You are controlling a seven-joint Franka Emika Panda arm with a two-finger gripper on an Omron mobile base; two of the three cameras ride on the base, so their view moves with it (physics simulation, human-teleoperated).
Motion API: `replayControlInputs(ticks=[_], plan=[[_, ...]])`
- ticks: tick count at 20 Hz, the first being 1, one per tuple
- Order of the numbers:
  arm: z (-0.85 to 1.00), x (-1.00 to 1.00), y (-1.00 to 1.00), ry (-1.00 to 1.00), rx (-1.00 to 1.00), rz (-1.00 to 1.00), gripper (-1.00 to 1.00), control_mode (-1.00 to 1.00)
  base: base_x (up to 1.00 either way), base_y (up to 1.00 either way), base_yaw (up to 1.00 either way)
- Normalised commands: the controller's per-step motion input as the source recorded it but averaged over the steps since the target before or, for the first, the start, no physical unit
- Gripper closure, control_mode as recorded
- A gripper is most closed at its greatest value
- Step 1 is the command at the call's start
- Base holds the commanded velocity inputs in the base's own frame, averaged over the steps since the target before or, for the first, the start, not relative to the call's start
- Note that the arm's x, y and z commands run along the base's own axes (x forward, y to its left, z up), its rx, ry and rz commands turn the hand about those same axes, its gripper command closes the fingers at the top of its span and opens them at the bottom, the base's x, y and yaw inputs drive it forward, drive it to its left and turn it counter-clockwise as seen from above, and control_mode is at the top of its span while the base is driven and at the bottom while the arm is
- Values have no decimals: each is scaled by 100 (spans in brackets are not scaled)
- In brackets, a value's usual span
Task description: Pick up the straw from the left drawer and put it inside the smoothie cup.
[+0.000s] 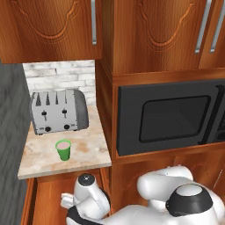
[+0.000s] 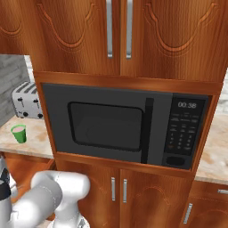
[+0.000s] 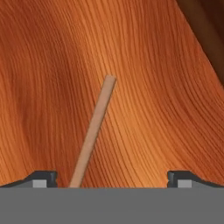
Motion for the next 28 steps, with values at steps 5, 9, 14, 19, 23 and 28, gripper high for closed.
replayControlInputs(ticks=[5,9,14,19,23,28], plan=[[-36,10,16,10,0,-6,-100,-100,0,0,0],[-64,0,8,0,0,-2,-100,-100,0,0,0],[-54,0,12,0,0,-1,-100,-100,0,0,0],[-57,0,25,11,-1,-1,-100,-100,0,0,0],[-70,-12,49,26,-10,0,100,-100,0,0,0],[-59,-51,36,9,-1,0,100,-100,0,0,0]])
